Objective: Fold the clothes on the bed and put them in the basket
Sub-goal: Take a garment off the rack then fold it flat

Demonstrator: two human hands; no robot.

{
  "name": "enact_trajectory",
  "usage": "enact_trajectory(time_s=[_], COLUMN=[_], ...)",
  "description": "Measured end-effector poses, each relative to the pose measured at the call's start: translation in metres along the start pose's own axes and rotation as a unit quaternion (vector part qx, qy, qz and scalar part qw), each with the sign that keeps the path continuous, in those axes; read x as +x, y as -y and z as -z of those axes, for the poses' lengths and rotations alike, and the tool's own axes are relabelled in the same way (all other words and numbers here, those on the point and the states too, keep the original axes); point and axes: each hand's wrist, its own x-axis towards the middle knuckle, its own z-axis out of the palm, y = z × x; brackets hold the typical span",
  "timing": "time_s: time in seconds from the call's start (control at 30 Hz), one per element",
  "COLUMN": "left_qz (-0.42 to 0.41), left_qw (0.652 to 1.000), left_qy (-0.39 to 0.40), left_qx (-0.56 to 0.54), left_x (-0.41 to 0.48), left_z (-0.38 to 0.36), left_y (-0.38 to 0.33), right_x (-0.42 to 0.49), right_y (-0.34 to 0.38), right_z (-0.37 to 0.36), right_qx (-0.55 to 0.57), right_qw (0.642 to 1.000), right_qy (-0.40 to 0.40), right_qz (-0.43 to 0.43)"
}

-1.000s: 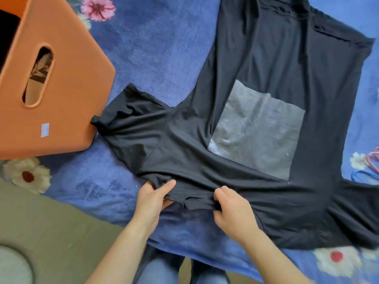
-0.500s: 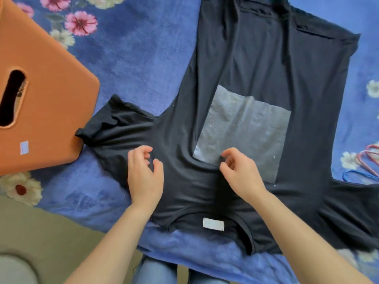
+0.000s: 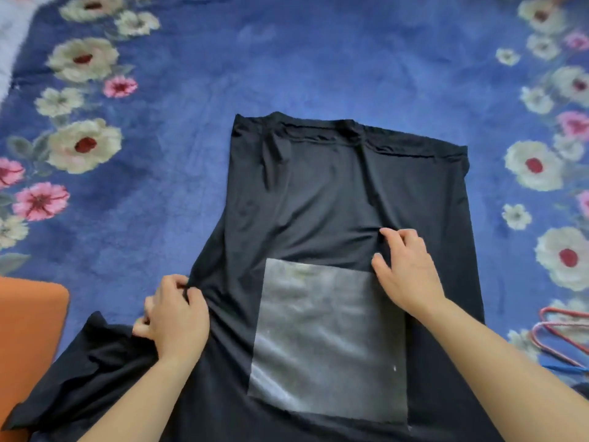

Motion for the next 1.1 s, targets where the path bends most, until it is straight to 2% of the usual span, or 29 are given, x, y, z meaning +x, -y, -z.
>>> enact_trajectory(time_s=[0.1, 0.27, 0.33, 0.4, 0.47, 0.53, 0.67, 0.73, 0.83, 0.9, 1.0, 1.07, 1.1], left_qz=[-0.066, -0.172, -0.151, -0.095, -0.079, -0.072, -0.08, -0.066, -0.039, -0.064, -0.144, -0.236, -0.293], left_qw=[0.997, 0.977, 0.975, 0.981, 0.98, 0.974, 0.947, 0.932, 0.912, 0.916, 0.937, 0.95, 0.947], left_qy=[-0.025, -0.037, -0.011, 0.025, 0.039, 0.029, -0.031, -0.047, -0.01, 0.025, 0.096, 0.111, 0.092], left_qx=[-0.031, -0.122, -0.163, -0.165, -0.177, -0.212, -0.309, -0.353, -0.407, -0.396, -0.303, -0.171, -0.09], left_x=[0.023, 0.086, 0.11, 0.132, 0.146, 0.152, 0.166, 0.18, 0.199, 0.198, 0.186, 0.167, 0.153], left_z=[-0.02, -0.042, -0.044, -0.047, -0.052, -0.054, -0.044, -0.033, -0.029, -0.038, -0.057, -0.067, -0.072], left_y=[-0.056, -0.166, -0.194, -0.211, -0.219, -0.225, -0.241, -0.249, -0.251, -0.247, -0.235, -0.228, -0.227], right_x=[0.046, 0.12, 0.146, 0.166, 0.179, 0.188, 0.202, 0.207, 0.209, 0.21, 0.21, 0.204, 0.197], right_y=[-0.019, -0.049, -0.061, -0.069, -0.074, -0.077, -0.084, -0.087, -0.092, -0.097, -0.098, -0.093, -0.084], right_z=[0.021, 0.051, 0.057, 0.06, 0.061, 0.062, 0.073, 0.085, 0.099, 0.091, 0.07, 0.062, 0.058], right_qx=[0.073, 0.173, 0.218, 0.265, 0.319, 0.367, 0.4, 0.439, 0.497, 0.507, 0.493, 0.412, 0.345], right_qw=[0.994, 0.97, 0.955, 0.934, 0.908, 0.881, 0.845, 0.815, 0.767, 0.767, 0.797, 0.852, 0.886], right_qy=[-0.024, -0.094, -0.111, -0.126, -0.131, -0.138, -0.213, -0.246, -0.282, -0.269, -0.229, -0.22, -0.225], right_qz=[-0.08, -0.145, -0.168, -0.201, -0.237, -0.265, -0.284, -0.289, -0.291, -0.287, -0.263, -0.238, -0.213])
